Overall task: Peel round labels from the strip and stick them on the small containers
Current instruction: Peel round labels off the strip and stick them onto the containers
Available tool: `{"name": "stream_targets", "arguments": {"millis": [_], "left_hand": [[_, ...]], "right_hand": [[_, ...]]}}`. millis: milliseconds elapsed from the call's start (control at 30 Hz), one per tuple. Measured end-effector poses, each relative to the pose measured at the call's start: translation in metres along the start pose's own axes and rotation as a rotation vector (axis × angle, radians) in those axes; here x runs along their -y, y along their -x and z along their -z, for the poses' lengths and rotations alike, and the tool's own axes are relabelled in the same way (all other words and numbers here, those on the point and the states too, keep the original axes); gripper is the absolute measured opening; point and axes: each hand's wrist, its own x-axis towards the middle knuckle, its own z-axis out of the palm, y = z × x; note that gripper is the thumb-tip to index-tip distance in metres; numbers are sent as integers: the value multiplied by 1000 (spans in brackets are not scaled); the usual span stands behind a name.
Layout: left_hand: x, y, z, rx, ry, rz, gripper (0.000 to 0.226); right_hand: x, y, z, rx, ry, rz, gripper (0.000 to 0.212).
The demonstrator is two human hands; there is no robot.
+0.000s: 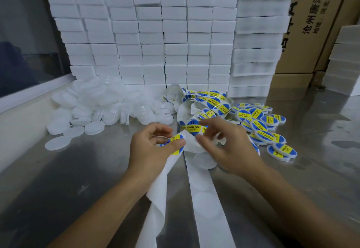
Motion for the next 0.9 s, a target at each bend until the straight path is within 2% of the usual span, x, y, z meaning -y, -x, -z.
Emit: {"name": "stream_targets", "arguments": {"millis": [100, 167, 367, 467, 600, 767, 900], "left_hand": [[-3, 2, -1, 28, 155, 43, 32], [-7, 3, -1, 60, 273, 102, 41], [-15, 6, -2, 248, 585, 225, 55], [-14, 7, -2, 277, 552, 221, 50], [-10, 7, -2, 181, 441, 226, 37], [-9, 6, -3, 143, 455, 237, 42], [-9, 6, -2, 158, 423, 218, 44]], "right_hand": [[13, 7, -13, 109, -78, 51, 41], [12, 9, -18, 127, -79, 79, 43], [3, 6, -19, -24, -55, 106, 42], [0, 6, -18, -28, -17, 94, 41], [-1, 5, -19, -47, 8, 95, 33], [2, 7, -21, -69, 12, 149, 11], [6, 8, -21, -78, 49, 180, 9]]}}
